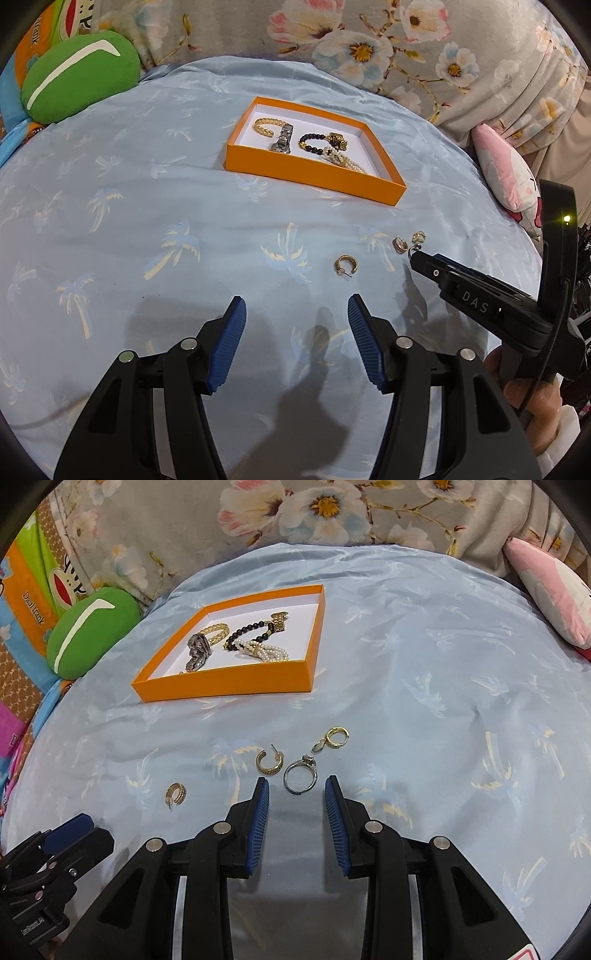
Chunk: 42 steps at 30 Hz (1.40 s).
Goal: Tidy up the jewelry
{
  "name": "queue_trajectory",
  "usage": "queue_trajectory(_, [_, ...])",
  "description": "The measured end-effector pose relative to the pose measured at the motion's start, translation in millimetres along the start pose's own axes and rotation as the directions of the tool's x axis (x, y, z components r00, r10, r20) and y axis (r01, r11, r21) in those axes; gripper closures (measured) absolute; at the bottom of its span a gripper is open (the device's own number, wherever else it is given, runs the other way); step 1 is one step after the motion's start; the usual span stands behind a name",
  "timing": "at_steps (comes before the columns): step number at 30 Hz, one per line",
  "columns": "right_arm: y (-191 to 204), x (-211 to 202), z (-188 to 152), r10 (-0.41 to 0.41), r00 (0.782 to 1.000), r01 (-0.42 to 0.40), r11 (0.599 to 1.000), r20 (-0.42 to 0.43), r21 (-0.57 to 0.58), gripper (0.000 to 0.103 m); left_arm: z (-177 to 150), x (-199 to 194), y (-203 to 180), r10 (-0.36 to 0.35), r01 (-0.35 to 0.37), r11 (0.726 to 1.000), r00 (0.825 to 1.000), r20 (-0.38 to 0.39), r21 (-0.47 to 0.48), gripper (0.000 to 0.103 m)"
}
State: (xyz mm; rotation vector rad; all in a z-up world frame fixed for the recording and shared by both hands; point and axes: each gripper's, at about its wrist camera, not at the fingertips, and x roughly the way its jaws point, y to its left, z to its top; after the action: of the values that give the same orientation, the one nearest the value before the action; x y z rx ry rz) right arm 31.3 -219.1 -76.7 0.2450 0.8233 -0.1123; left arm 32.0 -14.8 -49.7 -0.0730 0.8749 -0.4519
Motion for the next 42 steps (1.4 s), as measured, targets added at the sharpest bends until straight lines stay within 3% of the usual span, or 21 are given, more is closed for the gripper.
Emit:
queue_trajectory(3, [2, 4, 2, -0.004, 1.0, 0.004, 1.0, -0.004, -0.01, 0.072, 0, 0, 0, -0.004, 0.004, 1.0, 1.0, -0.001, -0.002, 0.048])
queue_trajectory(6, [4, 6, 3, -0.023, 1.0, 0.022, 1.0, -0.005, -0.022, 0.079, 0, 1, -1, -0.003, 0.003, 1.0, 1.0, -0.003, 0.002, 0.048])
queue_trajectory(10, [2, 7, 3, -0.014, 1.0, 0.013, 1.0, -0.013, -0.013, 0.103, 2, 3, -3, -0.009, 0.009, 1.0, 1.0, -0.006, 0.008, 0.048])
queue_trajectory(22, [-15, -8, -5, 0.035, 0.999, -0.035, 0.999, 0.007, 0.032, 0.103, 6, 6, -8, -0.024, 0.024, 1.0, 1.0, -0.007, 0.014, 0.048])
queue_trajectory(24, [-12, -8, -3, 0.033, 0.999, -0.033, 0.999, 0.011, 0.021, 0.097, 6, 6, -8, -0.027, 0.027, 1.0, 1.0, -0.007, 0.011, 0.048])
queue_trajectory(26, [-9, -5, 0, 0.02, 1.0, -0.02, 1.0, 0.014, 0.009, 0.084, 6, 6, -10, -0.032, 0.032, 0.999, 0.999, -0.007, 0.011, 0.048])
queue_trajectory(37, [9, 15, 12, -0.011, 1.0, 0.011, 0.999, -0.007, -0.041, 0.08, 6, 6, -6, -0.032, 0.032, 0.999, 0.999, -0.008, 0.003, 0.048])
queue_trajectory(42, [9, 15, 13, -0.016, 1.0, 0.016, 0.999, -0.002, -0.041, 0.087, 5, 8, -6, -0.035, 0.035, 0.999, 0.999, -0.012, 0.002, 0.048])
